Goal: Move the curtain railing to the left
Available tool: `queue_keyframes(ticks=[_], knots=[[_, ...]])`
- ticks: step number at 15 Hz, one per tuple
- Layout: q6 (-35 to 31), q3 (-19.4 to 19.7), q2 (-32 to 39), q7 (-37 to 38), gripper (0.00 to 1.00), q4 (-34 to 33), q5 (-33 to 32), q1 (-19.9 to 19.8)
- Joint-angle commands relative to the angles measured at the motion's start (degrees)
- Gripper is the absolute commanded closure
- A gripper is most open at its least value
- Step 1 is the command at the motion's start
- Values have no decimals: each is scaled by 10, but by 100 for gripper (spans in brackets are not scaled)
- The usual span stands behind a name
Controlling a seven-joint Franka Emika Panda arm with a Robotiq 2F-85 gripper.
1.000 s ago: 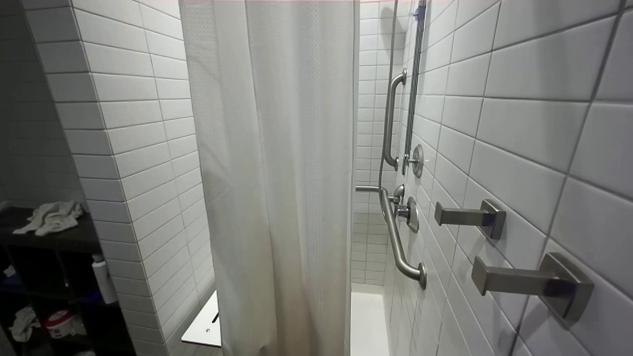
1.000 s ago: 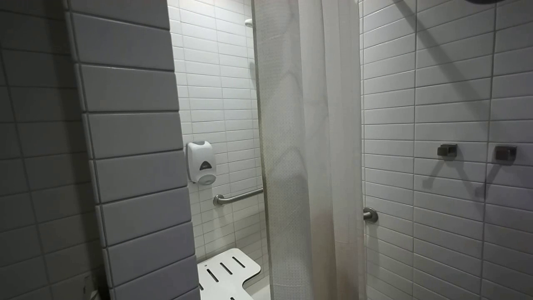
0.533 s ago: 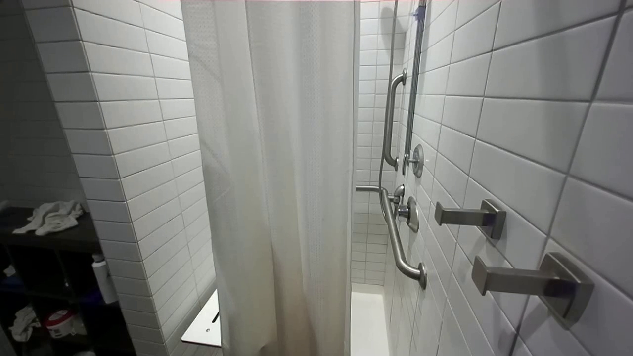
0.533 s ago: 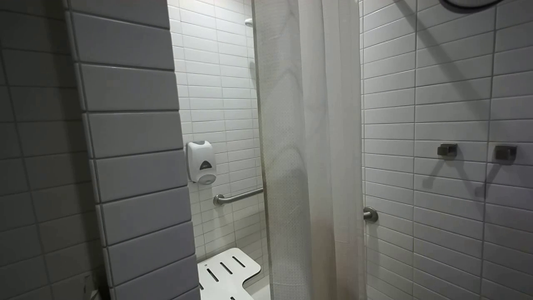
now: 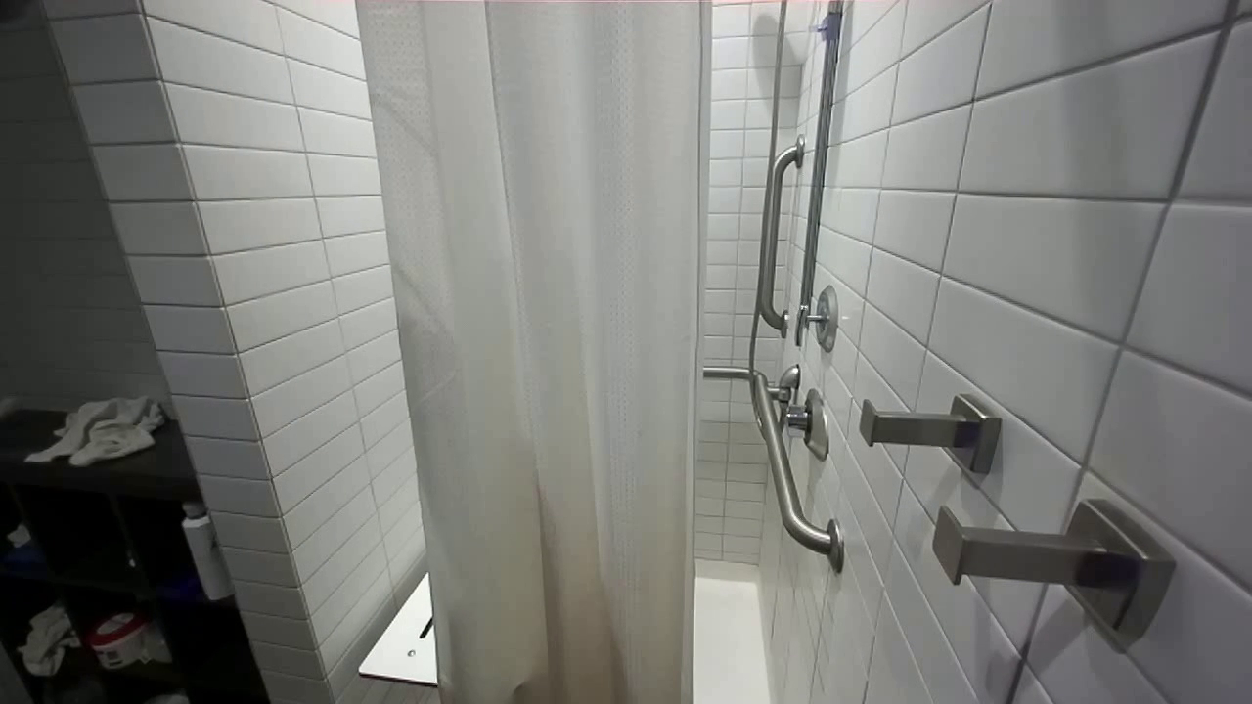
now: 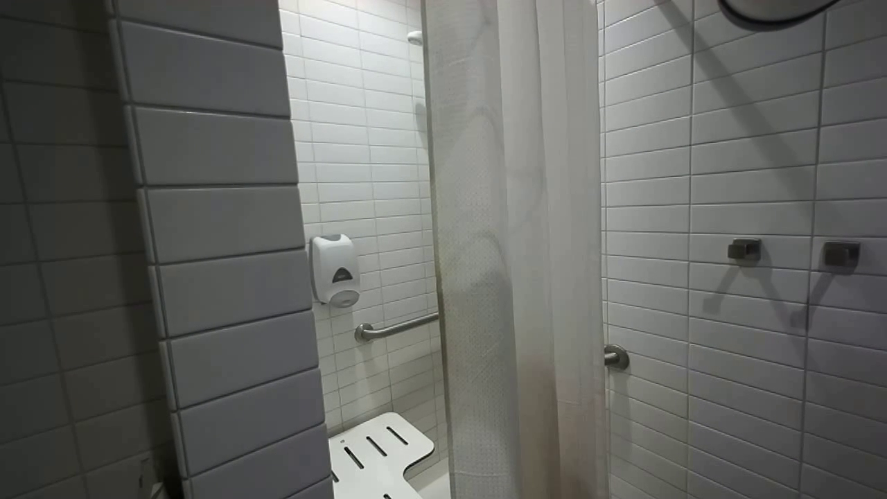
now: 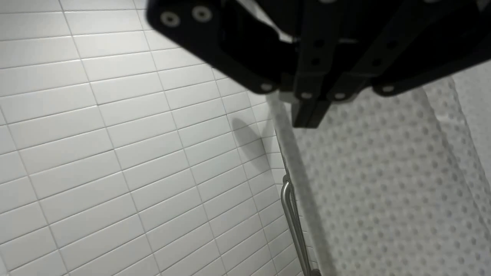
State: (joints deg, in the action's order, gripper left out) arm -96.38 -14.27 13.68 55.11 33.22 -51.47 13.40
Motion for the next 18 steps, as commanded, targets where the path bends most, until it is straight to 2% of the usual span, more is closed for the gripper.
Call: queue_keyframes(ticks=[1, 9, 18], knots=[[10, 0, 15, -7, 100, -35, 9, -2], [28, 6, 21, 3, 100, -53, 45, -58], [38, 6, 20, 7, 100, -39, 84, -123]])
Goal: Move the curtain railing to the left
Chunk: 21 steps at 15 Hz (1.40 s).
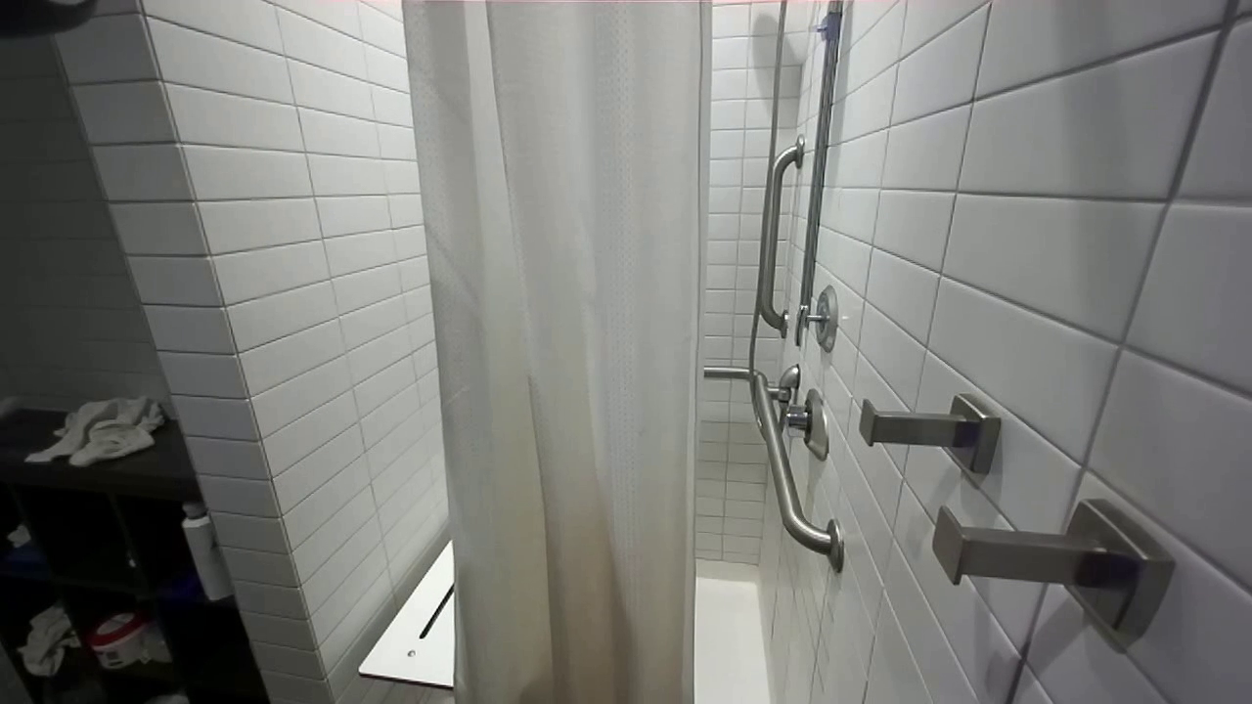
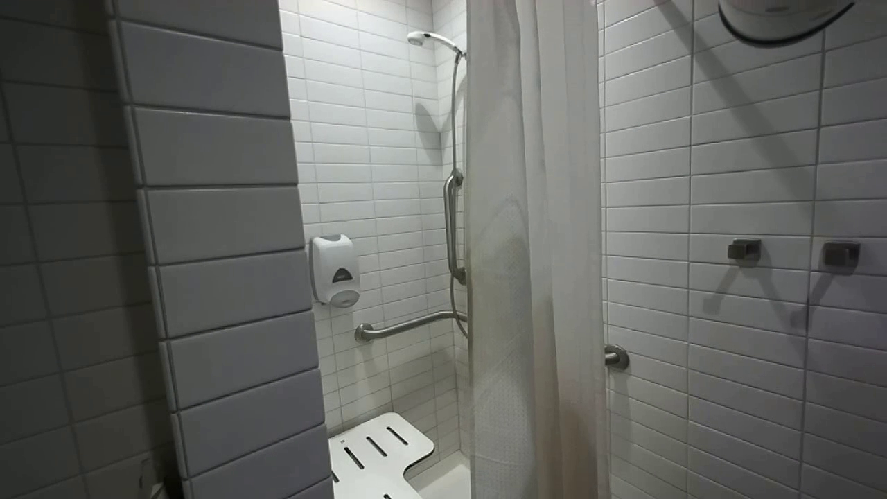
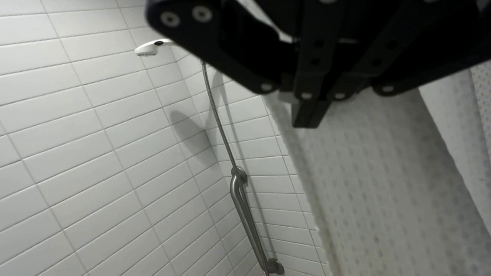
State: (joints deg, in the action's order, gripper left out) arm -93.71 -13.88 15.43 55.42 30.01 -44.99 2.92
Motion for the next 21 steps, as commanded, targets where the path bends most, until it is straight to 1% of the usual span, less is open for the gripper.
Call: queue_keyframes(ticks=[1, 5, 13, 14, 15, 16, 18, 19, 20, 21], knots=[[15, 2, 3, 7, 100, -6, 29, -30], [36, 3, 2, 20, 100, -7, 73, -83], [46, 4, -2, 41, 100, -16, 136, -181], [47, 5, -3, 42, 100, -16, 148, -199], [77, 98, 41, 23, 100, -102, 181, -139], [86, 115, 44, 24, 100, -111, 202, -146], [105, 162, 57, 24, 100, -144, 252, -160], [90, 123, 30, 37, 100, -97, 245, -196], [84, 183, 26, 36, 100, -90, 287, -181], [85, 189, 26, 37, 100, -90, 301, -190]])
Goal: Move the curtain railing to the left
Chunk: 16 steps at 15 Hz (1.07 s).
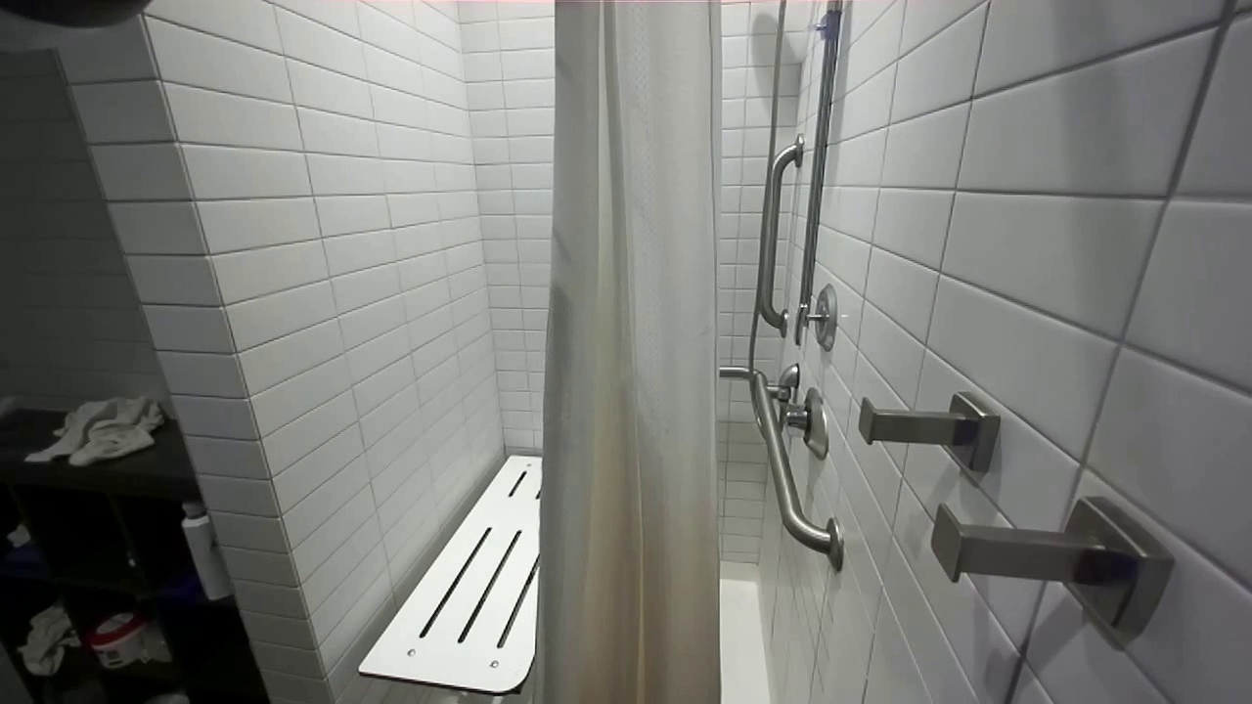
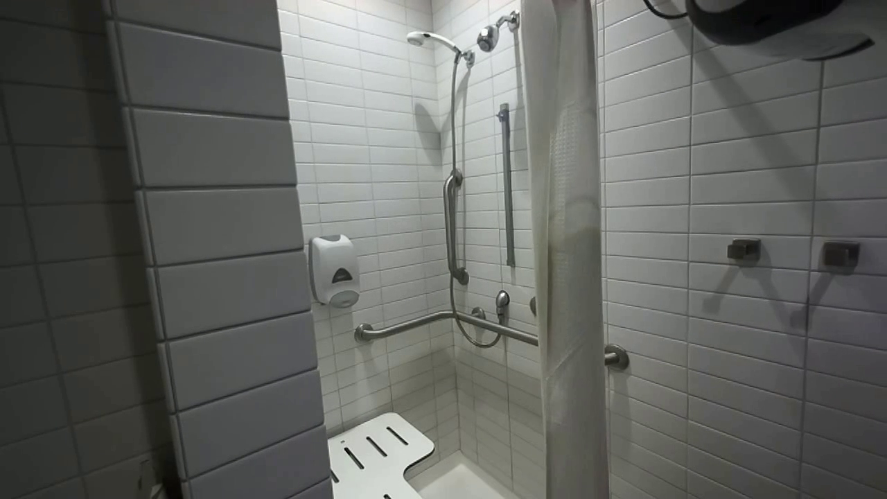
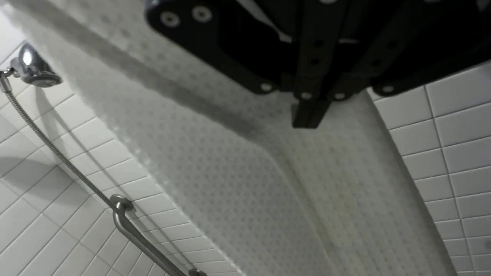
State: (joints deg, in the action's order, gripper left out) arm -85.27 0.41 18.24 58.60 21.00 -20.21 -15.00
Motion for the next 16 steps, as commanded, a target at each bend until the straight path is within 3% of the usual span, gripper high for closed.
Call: queue_keyframes(ticks=[1, 8, 9, 11, 16], knots=[[2, 57, -1, 7, 100, 0, 70, -16], [10, 99, 7, 22, 100, -4, 134, -45], [10, 101, 8, 21, 75, -5, 137, -47], [7, 103, 7, 16, 70, -5, 138, -44], [-13, 99, -26, -10, 37, -2, 124, -4]])
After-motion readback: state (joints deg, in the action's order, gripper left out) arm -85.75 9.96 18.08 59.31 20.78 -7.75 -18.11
